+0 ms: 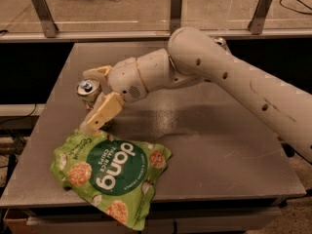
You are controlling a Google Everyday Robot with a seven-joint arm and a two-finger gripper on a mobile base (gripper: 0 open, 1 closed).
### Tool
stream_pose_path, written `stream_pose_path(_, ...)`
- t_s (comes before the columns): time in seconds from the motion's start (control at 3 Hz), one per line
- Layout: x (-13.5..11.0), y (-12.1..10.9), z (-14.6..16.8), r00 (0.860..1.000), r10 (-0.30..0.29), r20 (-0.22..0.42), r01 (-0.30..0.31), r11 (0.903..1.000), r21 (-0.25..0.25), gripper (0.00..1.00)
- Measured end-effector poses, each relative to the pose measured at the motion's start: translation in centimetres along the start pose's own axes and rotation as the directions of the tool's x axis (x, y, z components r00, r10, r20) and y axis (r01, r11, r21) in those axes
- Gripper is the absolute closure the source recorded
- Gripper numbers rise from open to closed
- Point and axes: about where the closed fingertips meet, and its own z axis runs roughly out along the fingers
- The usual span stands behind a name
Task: Move redbull can near green rice chip bag
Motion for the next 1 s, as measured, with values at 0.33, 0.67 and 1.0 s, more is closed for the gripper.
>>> stream_pose_path(0.33, 0.8, -0.8, -1.4, 1.000, 0.006, -0.014, -0.006, 0.9991, 0.041, 0.00)
stream_pose_path(0.67, 2.6, -4.1, -6.1, 0.998, 0.014, -0.055, -0.004, 0.9849, 0.173, 0.00)
stream_pose_path(1.0, 3.9, -8.4, -13.0, 0.993, 0.005, -0.119, 0.036, 0.9389, 0.342, 0.00)
